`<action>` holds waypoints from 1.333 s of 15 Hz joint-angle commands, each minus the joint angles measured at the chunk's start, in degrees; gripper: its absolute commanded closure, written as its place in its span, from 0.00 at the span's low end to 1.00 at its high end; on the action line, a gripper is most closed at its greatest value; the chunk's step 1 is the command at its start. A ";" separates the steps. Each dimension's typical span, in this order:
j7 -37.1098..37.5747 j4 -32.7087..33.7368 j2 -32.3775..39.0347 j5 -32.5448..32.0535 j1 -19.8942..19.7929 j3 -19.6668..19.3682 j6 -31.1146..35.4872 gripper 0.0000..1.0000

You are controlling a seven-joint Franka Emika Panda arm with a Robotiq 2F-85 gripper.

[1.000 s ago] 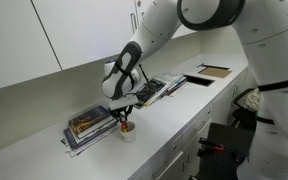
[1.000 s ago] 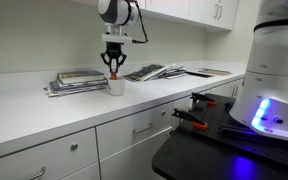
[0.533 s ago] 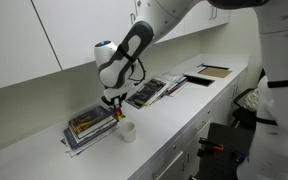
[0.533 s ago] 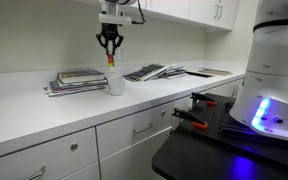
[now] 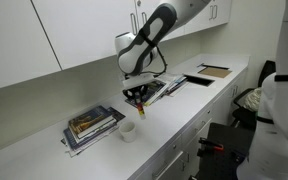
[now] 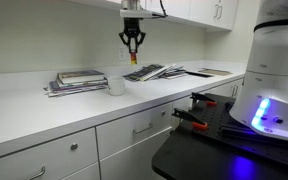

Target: Take the object from the cup and put it on the table

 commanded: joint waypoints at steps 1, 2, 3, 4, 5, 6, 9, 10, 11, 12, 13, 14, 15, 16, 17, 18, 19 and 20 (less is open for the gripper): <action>2.81 -7.46 -4.19 4.78 -4.28 -0.33 1.50 0.92; 3.10 -9.47 -4.49 5.81 -5.78 -0.90 2.52 0.92; 2.26 -11.02 -4.54 8.06 -7.20 -1.44 3.03 0.92; 2.84 -12.48 -4.41 8.71 -8.56 -2.15 4.64 0.92; 3.05 -13.51 -3.82 9.41 -9.92 -2.98 6.48 0.92; 3.45 -14.13 -3.25 9.75 -11.21 -3.90 8.53 0.92; 5.89 -14.25 -1.33 10.14 -14.29 -6.52 13.91 0.92; 7.26 -13.92 -0.66 10.35 -14.84 -7.12 15.68 0.92; 9.13 -13.87 0.04 10.12 -15.14 -7.67 18.27 0.92; 11.49 -13.78 0.92 9.09 -15.19 -8.14 21.02 0.92; 13.09 -13.50 1.52 8.52 -14.96 -8.54 22.81 0.92; 15.01 -13.23 2.19 6.82 -14.49 -9.03 24.61 0.92; 17.01 -12.95 2.85 4.65 -13.89 -9.57 26.20 0.69; 18.65 -12.52 3.45 2.92 -13.24 -10.06 26.83 0.66; 20.78 -12.12 4.02 0.00 -12.35 -10.86 27.28 0.50; 22.15 -11.72 4.40 -2.39 -11.55 -11.36 26.75 0.90; 24.42 -11.28 4.99 -6.34 -10.42 -12.29 26.18 0.89; 25.85 -11.02 5.33 -8.26 -9.61 -12.66 25.52 0.91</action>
